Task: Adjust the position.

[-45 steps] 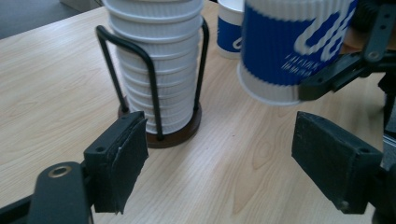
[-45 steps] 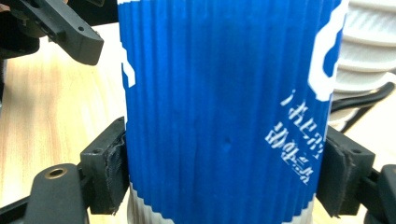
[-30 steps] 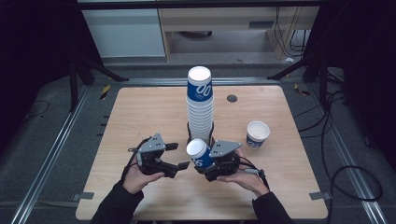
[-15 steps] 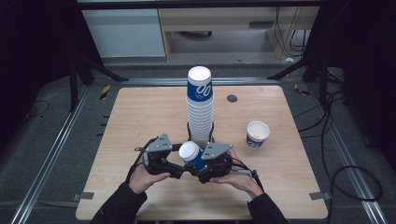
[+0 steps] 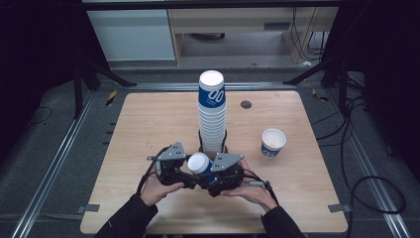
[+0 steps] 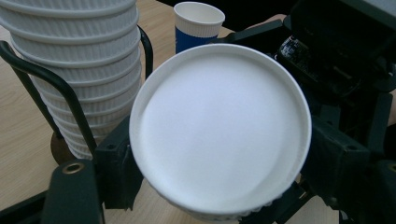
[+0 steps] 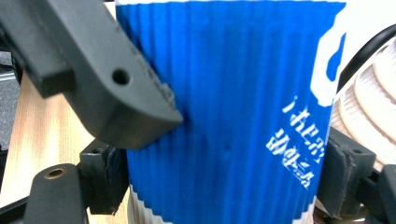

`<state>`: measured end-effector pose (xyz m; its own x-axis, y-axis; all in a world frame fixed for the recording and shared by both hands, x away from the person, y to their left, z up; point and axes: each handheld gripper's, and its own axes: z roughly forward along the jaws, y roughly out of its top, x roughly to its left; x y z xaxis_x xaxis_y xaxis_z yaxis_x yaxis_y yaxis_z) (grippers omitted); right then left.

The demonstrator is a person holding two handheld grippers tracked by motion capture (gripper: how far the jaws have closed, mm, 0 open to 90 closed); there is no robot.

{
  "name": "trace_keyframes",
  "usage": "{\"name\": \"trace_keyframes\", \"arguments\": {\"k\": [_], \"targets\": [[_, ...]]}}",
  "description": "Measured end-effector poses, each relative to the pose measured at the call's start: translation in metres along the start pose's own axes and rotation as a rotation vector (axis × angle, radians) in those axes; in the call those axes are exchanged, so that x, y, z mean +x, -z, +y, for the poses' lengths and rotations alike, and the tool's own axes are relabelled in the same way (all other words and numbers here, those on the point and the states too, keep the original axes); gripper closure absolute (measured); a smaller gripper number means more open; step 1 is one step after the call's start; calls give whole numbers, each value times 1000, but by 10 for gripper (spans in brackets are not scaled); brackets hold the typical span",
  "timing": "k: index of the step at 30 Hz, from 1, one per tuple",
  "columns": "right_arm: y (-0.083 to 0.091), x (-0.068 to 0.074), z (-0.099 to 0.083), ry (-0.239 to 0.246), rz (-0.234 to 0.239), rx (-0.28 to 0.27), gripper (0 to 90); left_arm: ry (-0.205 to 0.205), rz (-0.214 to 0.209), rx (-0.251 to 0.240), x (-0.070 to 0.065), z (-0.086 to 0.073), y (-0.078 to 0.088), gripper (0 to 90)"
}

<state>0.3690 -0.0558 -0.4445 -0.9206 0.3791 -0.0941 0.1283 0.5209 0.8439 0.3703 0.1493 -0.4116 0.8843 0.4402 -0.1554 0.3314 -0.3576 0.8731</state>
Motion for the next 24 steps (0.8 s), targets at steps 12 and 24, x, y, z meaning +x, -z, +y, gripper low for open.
{"name": "trace_keyframes", "arguments": {"k": [12,24], "targets": [[2,-1,1,-23,-3,-10,104,-17,17,-22,-3,2,6,246],[22,-10,2,-64,16,-77,70,-2,42,-82,9,3,23,247]]}}
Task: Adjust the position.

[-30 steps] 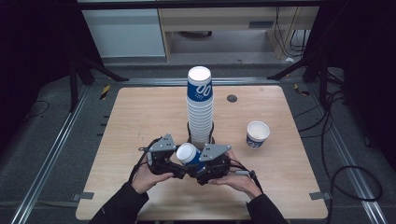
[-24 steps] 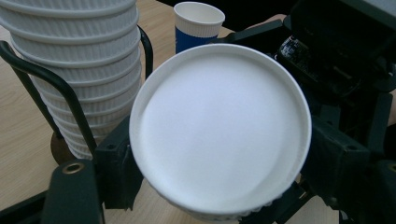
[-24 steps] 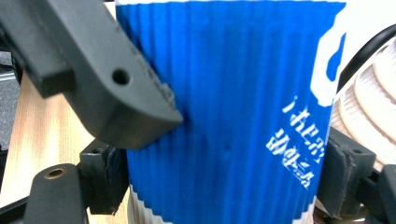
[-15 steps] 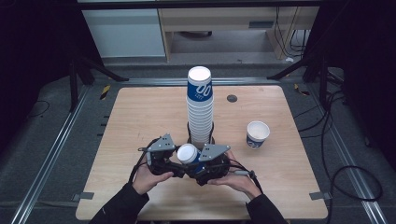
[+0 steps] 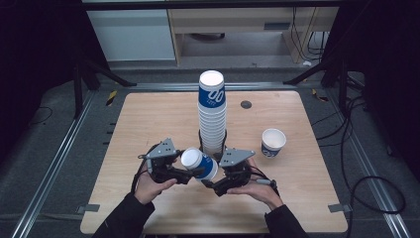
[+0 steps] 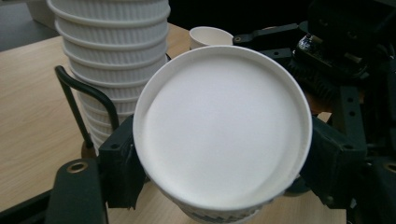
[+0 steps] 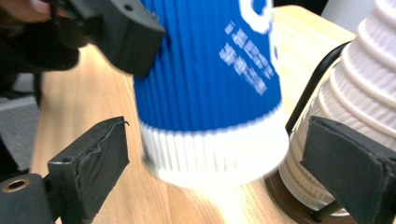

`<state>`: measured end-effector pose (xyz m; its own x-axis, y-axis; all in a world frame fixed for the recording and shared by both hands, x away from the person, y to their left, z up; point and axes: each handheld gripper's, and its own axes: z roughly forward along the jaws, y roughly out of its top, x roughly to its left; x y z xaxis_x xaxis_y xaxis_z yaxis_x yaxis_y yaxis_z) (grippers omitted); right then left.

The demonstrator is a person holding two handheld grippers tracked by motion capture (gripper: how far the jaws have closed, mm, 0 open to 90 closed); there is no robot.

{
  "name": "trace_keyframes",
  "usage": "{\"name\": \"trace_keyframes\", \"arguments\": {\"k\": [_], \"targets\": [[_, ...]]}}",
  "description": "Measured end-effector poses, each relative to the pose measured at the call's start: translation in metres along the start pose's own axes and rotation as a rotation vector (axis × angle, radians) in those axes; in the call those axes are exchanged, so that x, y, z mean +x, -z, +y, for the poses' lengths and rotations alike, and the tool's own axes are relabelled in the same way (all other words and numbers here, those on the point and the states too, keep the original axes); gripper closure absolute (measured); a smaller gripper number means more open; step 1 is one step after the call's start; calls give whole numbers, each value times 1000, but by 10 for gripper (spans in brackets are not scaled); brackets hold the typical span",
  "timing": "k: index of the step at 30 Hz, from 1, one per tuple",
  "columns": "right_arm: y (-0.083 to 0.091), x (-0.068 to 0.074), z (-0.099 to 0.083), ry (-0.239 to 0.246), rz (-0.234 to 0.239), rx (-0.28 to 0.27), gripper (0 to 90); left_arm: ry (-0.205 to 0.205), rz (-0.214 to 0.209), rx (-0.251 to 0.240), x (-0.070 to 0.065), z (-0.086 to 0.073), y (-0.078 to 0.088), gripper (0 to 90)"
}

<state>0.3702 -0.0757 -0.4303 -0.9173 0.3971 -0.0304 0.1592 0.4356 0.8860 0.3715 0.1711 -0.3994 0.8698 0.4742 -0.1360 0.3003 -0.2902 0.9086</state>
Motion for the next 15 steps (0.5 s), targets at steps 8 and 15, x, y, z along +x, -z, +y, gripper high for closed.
{"name": "trace_keyframes", "arguments": {"k": [8,15], "targets": [[15,-8,-3,-36,19,-41,69,17,8,-65,12,1,15,246],[15,-11,-5,-61,60,-59,69,8,-8,-85,11,1,14,246]]}}
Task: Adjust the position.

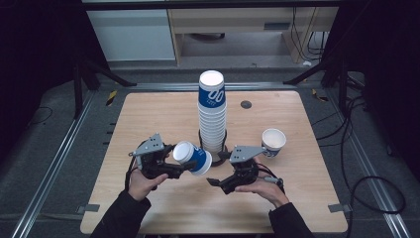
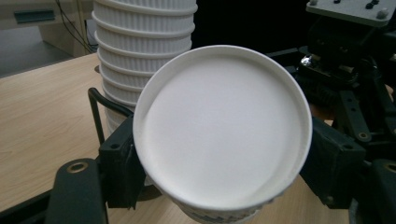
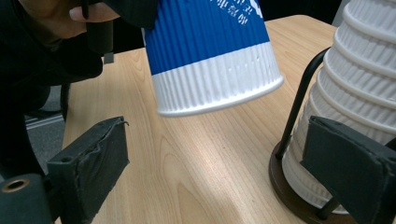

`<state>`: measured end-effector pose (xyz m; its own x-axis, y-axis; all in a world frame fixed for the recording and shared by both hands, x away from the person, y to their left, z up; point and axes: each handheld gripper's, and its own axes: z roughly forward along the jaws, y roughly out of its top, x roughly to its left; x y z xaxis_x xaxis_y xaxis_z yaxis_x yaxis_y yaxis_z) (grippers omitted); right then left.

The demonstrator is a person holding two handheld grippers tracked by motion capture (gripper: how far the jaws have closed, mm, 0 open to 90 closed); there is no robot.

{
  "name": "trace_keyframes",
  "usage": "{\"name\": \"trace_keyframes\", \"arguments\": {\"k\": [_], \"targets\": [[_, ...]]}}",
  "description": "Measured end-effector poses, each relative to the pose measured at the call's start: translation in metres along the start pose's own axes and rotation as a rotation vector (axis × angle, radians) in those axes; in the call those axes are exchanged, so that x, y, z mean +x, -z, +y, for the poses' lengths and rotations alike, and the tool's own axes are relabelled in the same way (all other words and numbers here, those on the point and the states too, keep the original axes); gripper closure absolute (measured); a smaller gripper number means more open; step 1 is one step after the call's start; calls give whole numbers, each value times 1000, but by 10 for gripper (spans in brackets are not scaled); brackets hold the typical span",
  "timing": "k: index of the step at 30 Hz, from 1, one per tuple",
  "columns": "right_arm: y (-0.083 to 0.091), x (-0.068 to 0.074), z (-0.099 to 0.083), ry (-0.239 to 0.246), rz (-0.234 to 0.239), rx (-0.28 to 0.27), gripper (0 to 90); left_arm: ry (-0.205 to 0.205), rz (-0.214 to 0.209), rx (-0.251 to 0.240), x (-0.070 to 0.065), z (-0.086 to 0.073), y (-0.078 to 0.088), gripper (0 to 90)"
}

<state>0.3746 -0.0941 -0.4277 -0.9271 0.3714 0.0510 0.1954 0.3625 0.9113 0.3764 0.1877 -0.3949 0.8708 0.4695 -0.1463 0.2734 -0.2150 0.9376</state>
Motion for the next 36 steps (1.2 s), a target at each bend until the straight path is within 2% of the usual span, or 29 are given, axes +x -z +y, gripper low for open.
{"name": "trace_keyframes", "arguments": {"k": [4,10,13,21,25,29,36], "targets": [[-1,-1,0,-4,21,-14,72,-9,-23,3,-5,-1,-6,246],[-3,0,1,6,49,-43,72,-14,-81,-23,-11,1,-9,247],[-4,0,1,4,77,-47,73,-17,-100,-29,-13,0,-10,247],[-10,3,1,16,103,-45,70,-32,-140,-35,-19,0,-12,248],[-13,4,1,21,115,-47,79,-46,-163,-20,-23,0,-16,248],[-12,4,1,34,123,-51,134,-50,-162,-15,-23,-1,-17,248],[-10,4,1,38,130,-62,156,-51,-147,-12,-25,1,-17,220]]}}
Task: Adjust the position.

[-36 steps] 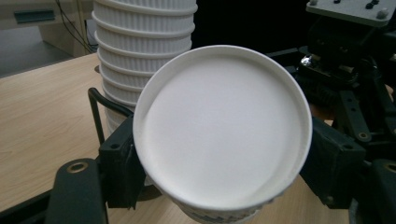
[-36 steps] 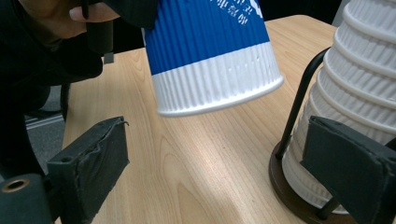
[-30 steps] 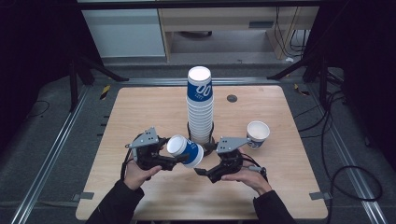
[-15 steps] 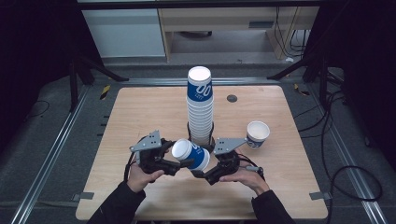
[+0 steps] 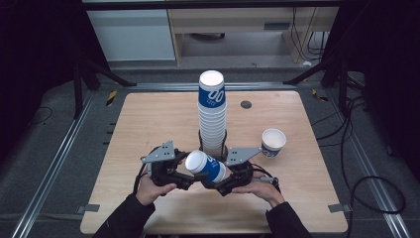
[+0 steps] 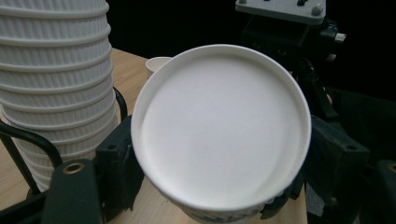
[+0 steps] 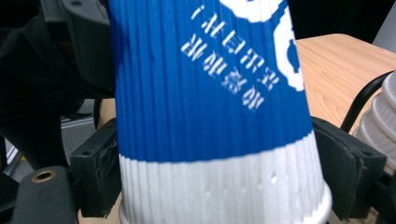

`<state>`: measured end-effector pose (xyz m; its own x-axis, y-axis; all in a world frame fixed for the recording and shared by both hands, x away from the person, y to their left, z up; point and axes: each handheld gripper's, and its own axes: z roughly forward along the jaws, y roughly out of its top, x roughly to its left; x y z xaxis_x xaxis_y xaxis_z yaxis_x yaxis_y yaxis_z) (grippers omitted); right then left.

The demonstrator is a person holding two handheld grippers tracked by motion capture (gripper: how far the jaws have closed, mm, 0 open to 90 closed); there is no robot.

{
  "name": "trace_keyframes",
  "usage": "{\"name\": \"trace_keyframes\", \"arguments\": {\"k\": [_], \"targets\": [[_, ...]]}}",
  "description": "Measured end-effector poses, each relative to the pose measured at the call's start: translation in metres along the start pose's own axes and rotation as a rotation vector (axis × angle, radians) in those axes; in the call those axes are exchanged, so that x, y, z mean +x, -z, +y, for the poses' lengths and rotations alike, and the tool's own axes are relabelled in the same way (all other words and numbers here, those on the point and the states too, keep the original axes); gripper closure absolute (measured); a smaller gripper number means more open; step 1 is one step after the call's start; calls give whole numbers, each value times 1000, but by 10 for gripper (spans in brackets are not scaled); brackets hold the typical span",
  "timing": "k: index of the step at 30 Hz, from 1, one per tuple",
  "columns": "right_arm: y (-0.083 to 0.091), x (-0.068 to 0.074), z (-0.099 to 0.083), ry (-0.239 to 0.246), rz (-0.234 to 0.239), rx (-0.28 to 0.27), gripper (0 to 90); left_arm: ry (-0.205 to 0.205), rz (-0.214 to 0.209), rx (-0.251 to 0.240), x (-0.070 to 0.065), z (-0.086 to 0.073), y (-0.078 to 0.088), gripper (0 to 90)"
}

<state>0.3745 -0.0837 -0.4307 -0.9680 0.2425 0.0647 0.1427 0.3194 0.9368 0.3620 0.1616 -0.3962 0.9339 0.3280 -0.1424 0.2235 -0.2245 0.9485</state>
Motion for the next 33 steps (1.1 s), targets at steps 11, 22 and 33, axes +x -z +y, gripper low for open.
{"name": "trace_keyframes", "arguments": {"k": [11,22,33], "targets": [[11,-6,-2,23,-57,58,159,1,26,97,9,4,15,150],[-5,-2,-11,91,-74,193,157,7,-1,250,14,-11,-4,144],[-17,4,-16,147,-66,271,156,24,-35,314,13,-20,-18,229]]}}
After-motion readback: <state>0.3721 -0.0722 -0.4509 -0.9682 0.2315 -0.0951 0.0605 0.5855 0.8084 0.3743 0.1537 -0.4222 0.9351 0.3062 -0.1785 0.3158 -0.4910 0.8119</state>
